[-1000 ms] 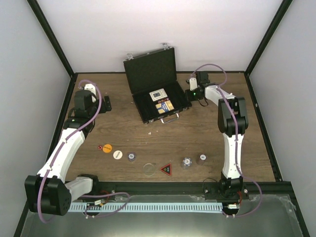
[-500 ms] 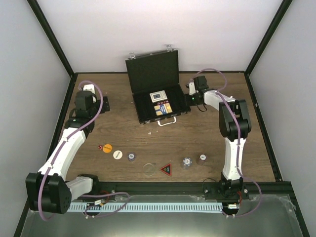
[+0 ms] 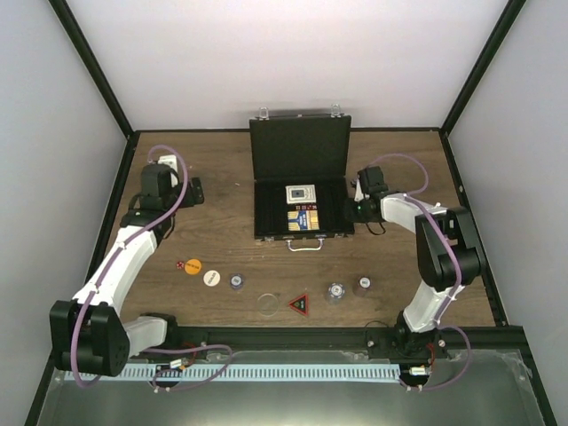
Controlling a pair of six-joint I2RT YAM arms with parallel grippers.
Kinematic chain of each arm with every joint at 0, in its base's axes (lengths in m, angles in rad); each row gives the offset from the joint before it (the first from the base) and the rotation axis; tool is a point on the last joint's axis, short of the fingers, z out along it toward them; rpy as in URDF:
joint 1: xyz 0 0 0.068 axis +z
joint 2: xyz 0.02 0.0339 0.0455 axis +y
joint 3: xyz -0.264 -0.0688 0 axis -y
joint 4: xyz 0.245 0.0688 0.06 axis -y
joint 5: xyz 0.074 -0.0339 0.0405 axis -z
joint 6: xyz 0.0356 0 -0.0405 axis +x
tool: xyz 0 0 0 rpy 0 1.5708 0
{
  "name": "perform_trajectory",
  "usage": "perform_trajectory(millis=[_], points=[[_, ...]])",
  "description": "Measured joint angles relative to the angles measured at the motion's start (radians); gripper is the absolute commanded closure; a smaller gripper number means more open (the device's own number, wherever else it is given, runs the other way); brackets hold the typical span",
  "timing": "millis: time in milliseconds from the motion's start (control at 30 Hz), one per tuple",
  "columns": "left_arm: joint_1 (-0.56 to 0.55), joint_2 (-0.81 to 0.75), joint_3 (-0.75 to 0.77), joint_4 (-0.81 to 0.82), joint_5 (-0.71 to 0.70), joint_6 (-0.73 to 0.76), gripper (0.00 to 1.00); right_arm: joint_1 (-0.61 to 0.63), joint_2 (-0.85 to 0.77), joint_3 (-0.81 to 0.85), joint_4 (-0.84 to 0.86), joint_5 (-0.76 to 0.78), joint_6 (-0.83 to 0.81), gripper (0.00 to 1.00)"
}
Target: Pack up texas hold em set
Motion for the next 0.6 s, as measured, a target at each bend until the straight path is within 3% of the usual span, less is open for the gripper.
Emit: perform_trajectory(millis=[400, 433, 600], points=[[-0.020, -0.057, 0.008, -0.006, 0.024, -0.013, 0.00, 0.000, -0.113, -0.133, 0.021, 0.021, 0.066, 0.96], [-0.022, -0.064, 0.008, -0.006, 0.018, -0.012, 0.00, 0.000, -0.122, -0.141, 0.020, 0.021, 0.072, 0.90], [-0.026, -0.072, 0.008, -0.008, 0.007, -0.011, 0.00, 0.000, -0.128, -0.145, -0.006, 0.022, 0.100, 0.40]])
